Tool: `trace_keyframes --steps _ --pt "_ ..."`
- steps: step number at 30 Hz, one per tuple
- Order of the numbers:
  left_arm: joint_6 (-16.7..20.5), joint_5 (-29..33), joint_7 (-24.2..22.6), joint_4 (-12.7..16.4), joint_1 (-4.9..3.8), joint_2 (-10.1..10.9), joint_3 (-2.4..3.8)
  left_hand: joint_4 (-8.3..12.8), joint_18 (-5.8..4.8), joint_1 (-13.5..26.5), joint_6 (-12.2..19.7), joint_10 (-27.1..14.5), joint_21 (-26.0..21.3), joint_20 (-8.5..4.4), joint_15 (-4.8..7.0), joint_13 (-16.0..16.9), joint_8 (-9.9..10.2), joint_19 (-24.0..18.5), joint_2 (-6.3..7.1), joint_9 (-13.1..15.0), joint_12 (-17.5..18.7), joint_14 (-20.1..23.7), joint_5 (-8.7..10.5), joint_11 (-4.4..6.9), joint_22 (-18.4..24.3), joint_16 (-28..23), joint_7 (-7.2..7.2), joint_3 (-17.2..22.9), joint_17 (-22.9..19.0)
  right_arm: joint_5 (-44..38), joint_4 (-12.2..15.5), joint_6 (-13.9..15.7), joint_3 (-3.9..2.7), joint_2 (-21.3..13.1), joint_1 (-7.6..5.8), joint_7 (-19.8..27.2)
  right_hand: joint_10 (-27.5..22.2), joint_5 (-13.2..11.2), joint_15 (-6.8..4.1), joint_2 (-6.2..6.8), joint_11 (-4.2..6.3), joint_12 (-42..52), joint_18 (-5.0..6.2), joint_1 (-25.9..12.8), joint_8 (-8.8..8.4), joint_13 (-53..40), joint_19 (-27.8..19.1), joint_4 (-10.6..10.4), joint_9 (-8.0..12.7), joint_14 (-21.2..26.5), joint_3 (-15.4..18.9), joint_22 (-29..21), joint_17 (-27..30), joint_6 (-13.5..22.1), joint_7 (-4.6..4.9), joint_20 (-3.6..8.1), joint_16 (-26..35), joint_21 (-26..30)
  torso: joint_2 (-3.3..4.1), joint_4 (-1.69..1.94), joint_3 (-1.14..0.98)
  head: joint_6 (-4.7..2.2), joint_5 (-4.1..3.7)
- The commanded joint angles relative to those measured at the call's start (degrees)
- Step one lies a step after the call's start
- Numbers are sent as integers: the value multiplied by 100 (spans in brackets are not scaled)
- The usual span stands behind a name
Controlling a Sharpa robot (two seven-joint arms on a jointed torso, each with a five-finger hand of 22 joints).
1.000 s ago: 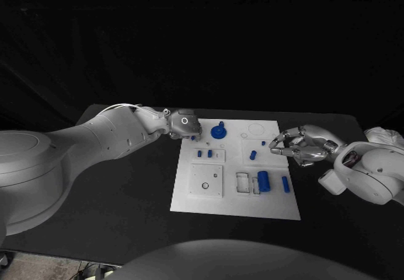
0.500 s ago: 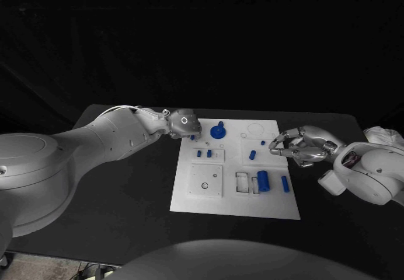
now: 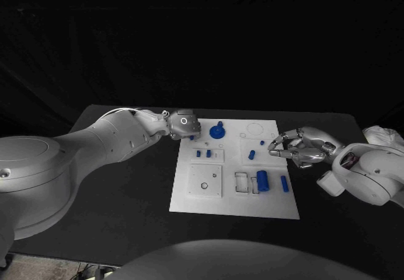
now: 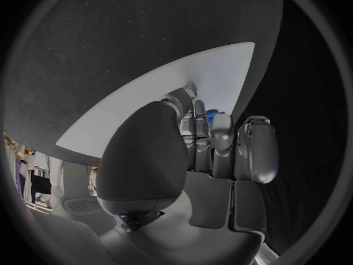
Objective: Assemble the parts on the task board
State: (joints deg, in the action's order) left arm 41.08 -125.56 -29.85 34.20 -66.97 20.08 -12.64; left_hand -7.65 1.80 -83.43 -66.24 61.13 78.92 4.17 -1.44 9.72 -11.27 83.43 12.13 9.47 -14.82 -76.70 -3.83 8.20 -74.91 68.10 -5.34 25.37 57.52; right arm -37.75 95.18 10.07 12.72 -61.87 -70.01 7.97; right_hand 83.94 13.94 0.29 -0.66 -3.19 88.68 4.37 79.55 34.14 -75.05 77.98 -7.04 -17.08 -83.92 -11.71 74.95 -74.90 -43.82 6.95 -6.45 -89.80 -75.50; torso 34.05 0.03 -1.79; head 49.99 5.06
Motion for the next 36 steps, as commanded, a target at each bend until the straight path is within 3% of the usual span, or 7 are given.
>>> trace_keyframes --steps 1,9,18,36 --pt "-235 -18 -298 7 93 -2 -38 1 -8 15 -21 48 3 -15 1 -10 -20 33 -32 -6 -37 -17 -4 -5 -1170 0 2 -36 -33 -54 -2 -103 1 1 14 46 317 -33 -40 -8 30 -5 -36 45 -20 -1184 -32 -3 10 -592 24 977 -1488 -38 -16 1 -9 24 -6 3 -1 1 -1" --pt "-296 15 -333 45 106 18 -38 -22 -5 79 -62 72 -31 -24 2 -45 -58 15 -29 0 -8 8 5 -4 -1160 -28 11 -74 -102 -54 -2 -101 1 -11 29 53 321 -42 -41 -13 32 -4 -35 47 -22 -1188 -33 -4 11 -594 25 976 -1491 -40 -17 2 -10 26 -7 3 -2 1 -10" --pt "-392 369 -393 189 107 91 -39 -67 -8 190 -200 251 -43 -42 0 -78 -127 8 -126 19 -21 25 -324 -67 -1156 -28 105 -93 -167 -54 -12 -96 1 -23 35 51 320 -47 -42 -15 32 -4 -35 47 -24 -1187 -35 -4 12 -595 27 976 -1491 -41 -17 3 -11 28 -8 9 -1 1 -10" --pt "-804 2685 -502 697 80 432 -33 -117 -18 251 -208 238 30 -59 31 -118 -104 54 -136 9 32 7 -296 -117 -1179 -5 167 -110 -183 -52 -43 -103 1 -32 46 15 310 -70 -44 -15 33 -9 -32 41 -33 -1176 -43 -11 17 -587 38 972 -1481 -41 -15 6 -6 40 -9 12 -3 1 -19"
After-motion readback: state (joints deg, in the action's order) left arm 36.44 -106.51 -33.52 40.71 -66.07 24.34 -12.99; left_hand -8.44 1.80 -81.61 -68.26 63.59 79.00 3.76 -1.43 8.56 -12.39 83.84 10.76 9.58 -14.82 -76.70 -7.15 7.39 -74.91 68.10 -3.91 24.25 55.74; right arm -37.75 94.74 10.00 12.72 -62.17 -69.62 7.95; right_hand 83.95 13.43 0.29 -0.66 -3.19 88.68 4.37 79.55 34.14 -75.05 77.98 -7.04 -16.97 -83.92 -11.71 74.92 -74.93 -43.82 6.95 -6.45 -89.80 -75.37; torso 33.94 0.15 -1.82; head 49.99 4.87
